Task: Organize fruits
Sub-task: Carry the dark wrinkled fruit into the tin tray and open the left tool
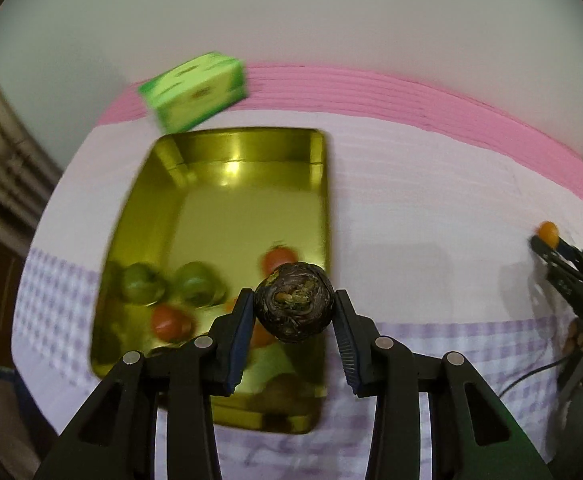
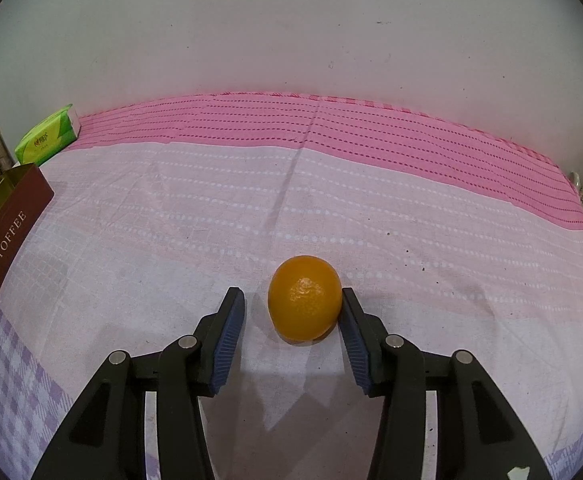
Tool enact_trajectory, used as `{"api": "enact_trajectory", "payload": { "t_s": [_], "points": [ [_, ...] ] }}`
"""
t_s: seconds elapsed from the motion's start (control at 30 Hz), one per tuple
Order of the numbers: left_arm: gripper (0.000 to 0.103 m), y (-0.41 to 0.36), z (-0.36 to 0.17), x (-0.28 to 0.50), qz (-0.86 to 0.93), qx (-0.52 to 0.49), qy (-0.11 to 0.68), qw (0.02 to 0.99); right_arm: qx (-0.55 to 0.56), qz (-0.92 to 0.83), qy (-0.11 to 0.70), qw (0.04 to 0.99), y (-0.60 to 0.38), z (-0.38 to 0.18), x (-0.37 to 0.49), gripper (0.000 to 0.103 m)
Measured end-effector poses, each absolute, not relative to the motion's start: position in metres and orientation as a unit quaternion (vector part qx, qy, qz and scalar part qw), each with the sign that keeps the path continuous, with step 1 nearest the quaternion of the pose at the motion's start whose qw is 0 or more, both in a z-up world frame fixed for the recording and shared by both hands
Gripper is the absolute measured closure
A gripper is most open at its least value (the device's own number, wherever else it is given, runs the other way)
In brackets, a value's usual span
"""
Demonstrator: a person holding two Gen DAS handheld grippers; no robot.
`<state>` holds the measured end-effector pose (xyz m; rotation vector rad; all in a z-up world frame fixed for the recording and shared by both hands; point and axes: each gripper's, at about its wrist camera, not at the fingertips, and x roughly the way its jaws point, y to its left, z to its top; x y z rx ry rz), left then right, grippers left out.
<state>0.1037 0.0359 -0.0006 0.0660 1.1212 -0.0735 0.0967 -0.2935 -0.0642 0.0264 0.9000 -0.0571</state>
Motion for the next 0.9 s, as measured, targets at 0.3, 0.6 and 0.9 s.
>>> {"api": "enact_trajectory", "payload": {
  "t_s": [0.3, 0.6, 0.9],
  "points": [
    [0.063, 0.09, -0.019, 0.098, 0.006, 0.005, 0.553, 0.833, 0.013, -0.028, 0.435, 0.9, -0.293, -0.064, 0.097, 0.058],
    [0.063, 0.105, -0.032, 0.097, 0.012, 0.002, 0.559, 0.829, 0.014, -0.031, 0.436, 0.899, -0.294, -0.065, 0.099, 0.054],
    [0.063, 0.11, -0.036, 0.1, 0.015, 0.013, 0.553, 0.833, 0.013, -0.03, 0.436, 0.899, -0.295, -0.065, 0.1, 0.054]
  ]
}}
